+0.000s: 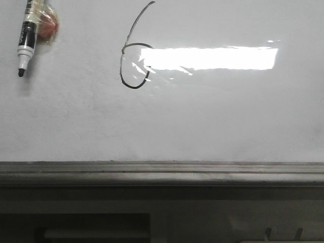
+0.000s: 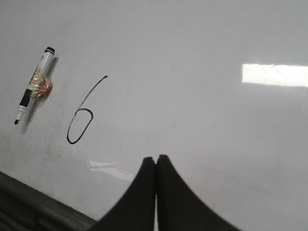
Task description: Write number 6 on whiteboard
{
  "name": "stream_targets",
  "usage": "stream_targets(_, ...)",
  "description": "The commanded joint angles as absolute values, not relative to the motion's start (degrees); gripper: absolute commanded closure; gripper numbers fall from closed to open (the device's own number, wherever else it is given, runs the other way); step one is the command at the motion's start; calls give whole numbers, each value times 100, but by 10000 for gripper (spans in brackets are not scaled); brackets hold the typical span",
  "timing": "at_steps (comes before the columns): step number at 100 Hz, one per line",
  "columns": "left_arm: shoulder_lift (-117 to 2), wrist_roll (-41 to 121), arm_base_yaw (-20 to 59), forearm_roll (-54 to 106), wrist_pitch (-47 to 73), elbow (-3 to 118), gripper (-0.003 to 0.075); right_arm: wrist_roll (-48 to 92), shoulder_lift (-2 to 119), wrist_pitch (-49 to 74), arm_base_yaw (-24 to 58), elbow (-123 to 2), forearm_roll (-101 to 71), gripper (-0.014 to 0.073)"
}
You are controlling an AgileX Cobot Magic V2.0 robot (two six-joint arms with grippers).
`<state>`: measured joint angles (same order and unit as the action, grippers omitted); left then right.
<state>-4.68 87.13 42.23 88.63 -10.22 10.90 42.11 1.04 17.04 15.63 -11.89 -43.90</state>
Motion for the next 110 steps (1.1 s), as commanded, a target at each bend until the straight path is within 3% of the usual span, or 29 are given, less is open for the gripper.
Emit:
stream_targets(1,-617,7921,4086,7719,-1157,1198,740,4264,167,1355,1536,-1324,-4487,659)
stream_targets(17,-946,5231,3370,4658,-1238,981,740,4264,167,1355,1536,-1324,-4487,659)
stream_targets(37,-956,1898,1952,1523,-406,736,740,4264,167,1355,1536,-1324,-4487,659)
stream_targets(75,51,1371,285,889,-232,56,740,4264,167,1355,1536,-1324,-4487,659)
stream_targets(110,211,584,194,109,-187,-238,740,4264,167,1355,1536,-1324,-4487,659)
